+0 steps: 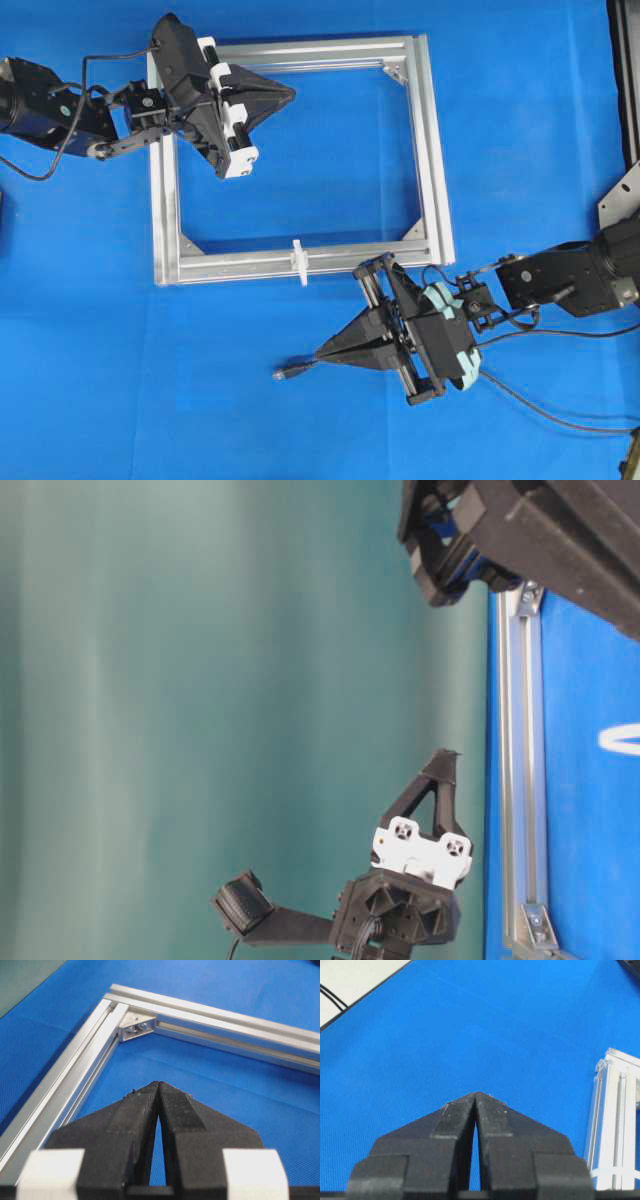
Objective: Insert the wire through the string loop located in the center.
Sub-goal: 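Open the right gripper above the black USB cable, then lower the right gripper and close it on the cable behind the plug, then lift the cable with the right gripper and carry it toward the frame, then align the USB plug with the white zip-tie loop using the right gripper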
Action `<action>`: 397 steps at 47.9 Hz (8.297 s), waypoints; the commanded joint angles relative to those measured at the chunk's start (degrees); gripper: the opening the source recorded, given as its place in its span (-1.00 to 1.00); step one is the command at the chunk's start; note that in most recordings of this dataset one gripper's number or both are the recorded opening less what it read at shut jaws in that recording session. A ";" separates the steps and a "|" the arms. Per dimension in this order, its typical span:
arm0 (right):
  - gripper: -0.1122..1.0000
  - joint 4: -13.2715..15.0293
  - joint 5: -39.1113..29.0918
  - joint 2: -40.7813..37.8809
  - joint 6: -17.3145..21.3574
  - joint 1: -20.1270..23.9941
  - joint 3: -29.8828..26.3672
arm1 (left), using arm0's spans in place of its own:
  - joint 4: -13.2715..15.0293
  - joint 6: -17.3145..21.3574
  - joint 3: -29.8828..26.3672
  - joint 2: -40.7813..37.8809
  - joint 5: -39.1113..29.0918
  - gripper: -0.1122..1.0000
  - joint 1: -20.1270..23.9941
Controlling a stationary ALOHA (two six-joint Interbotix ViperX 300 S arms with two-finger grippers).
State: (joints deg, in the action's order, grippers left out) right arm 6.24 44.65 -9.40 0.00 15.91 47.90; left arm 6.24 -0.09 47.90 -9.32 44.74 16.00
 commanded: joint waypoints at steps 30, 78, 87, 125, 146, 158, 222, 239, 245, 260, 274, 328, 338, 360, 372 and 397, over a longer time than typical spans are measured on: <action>-0.88 0.18 -0.97 4.22 3.96 1.23 -1.14 | -1.14 0.44 0.09 2.90 0.26 -0.80 -0.44; 0.74 -5.36 -6.15 -0.44 4.04 2.46 -2.29 | -1.23 0.62 0.18 2.90 0.18 -0.80 -0.35; 0.74 -8.79 -6.24 -3.96 4.04 2.90 -2.29 | -1.23 0.62 0.18 2.90 0.18 -0.80 -0.26; 0.56 -10.63 -5.98 -8.44 3.96 3.34 -3.34 | -1.23 0.53 0.26 2.90 0.18 -0.80 -0.26; -0.84 -10.63 -5.80 -8.44 3.87 3.25 -3.43 | -1.23 0.53 0.26 2.90 -0.44 -0.80 -0.26; -0.84 -10.63 -5.80 -8.44 3.96 3.16 -3.43 | -1.23 0.62 0.44 2.99 -0.44 -0.80 -0.26; -0.84 -10.20 -22.15 9.40 3.25 3.16 -5.63 | -1.23 0.62 1.05 3.25 -0.44 -0.80 -0.26; -0.84 -10.28 -22.15 9.40 3.25 3.16 -5.54 | -1.23 0.53 1.14 3.25 -0.44 -0.80 -0.26; -0.84 -10.20 -22.15 9.32 3.25 3.16 -5.54 | -1.23 0.53 1.14 3.25 -0.44 -0.80 -0.26; -0.84 -10.28 -22.15 9.40 3.25 3.16 -5.45 | -1.23 0.53 1.23 3.25 -0.44 -0.80 -0.26; -0.84 -10.20 -22.15 9.32 3.25 3.16 -5.45 | -1.23 0.44 1.14 3.25 -0.44 -0.80 -0.26; -0.84 -10.72 -20.74 20.13 3.87 3.25 8.88 | -1.23 0.44 1.14 3.25 -0.44 -0.80 -0.26; -0.84 -10.72 -20.83 19.95 3.87 3.16 8.79 | -1.23 0.44 1.14 3.25 -0.44 -0.80 -0.26; -0.84 -10.72 -20.57 17.31 3.87 -4.31 9.32 | -1.23 0.44 1.14 3.25 -0.26 -0.80 -0.26; -0.84 -10.72 -19.69 17.14 3.78 -8.88 10.28 | -1.23 0.44 1.14 3.25 -0.26 -0.80 -0.26; -0.84 -10.72 -18.46 16.44 3.78 -10.55 10.63 | -1.23 0.44 1.14 3.25 -0.26 -0.80 -0.26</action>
State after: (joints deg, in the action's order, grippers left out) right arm -4.39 25.49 6.68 3.87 5.45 59.24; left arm 5.19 0.44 49.48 -8.09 43.95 15.64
